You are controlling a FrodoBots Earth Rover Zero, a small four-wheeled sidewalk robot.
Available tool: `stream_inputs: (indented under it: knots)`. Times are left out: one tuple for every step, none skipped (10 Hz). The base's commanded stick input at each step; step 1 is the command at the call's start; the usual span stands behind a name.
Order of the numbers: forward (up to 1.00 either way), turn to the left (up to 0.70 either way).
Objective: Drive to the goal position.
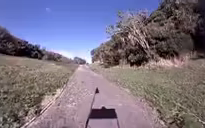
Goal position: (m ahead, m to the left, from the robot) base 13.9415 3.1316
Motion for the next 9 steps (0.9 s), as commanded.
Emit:
stream_inputs:
  knots:
    - [1.00, 0.01]
    - [1.00, 0.01]
    - [1.00, 0.01]
    - [1.00, 0.01]
    - [1.00, 0.01]
    - [1.00, 0.02]
    - [1.00, 0.06]
    - [1.00, 0.21]
    - [1.00, 0.35]
